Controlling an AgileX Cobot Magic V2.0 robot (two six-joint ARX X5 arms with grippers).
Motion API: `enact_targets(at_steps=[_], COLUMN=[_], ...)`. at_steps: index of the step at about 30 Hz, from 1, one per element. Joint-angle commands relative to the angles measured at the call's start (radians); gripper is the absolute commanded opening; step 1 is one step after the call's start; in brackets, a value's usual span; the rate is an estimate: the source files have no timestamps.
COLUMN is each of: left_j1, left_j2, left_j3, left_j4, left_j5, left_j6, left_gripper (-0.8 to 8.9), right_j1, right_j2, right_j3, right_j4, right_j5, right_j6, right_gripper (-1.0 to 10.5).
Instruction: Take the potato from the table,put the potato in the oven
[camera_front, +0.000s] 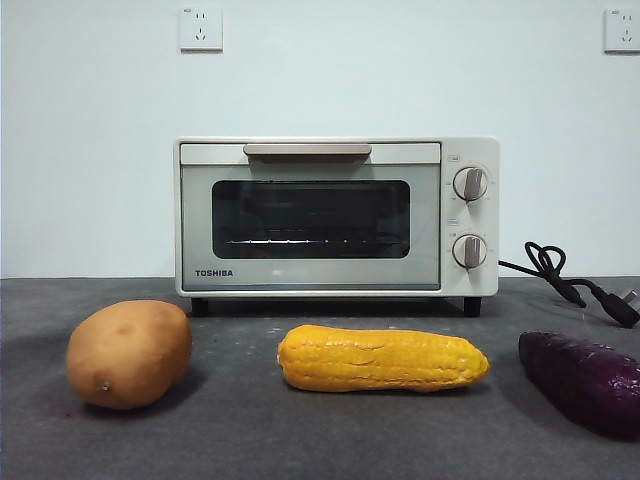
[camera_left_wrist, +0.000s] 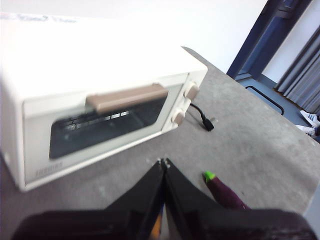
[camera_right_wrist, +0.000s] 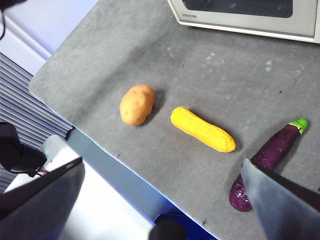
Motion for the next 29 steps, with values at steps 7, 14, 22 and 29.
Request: enact_targets(at_steps=[7,14,22,29], left_j1=[-0.082,-0.143,-0.193,-0.210], left_j2=[0.369,0.568,0.689,0.747], left_j3=[0.262,0.424,0.475,0.475], left_j4=[0.045,0.045,0.080,0.128], left_j5=[-0.071,-0.155,-0.233,-0.278], left_j6=[0.092,0.150,0.208,0.223], left_gripper=[-0.07,-0.07,-0.08,-0.08], right_j1=[0.003,0.003,0.003,0.003], right_j2=[0.032,0.053,0.060,0.059], right_j3=[0.002,0.002,0.002,0.002], right_j4=[0.002,0.001,0.002,0.001], right_j5=[-0.003,-0.003,-0.003,-0.003], right_j6=[0.006,0.005,0.005,0.006], right_gripper=[6.6,6.6,6.6,6.6])
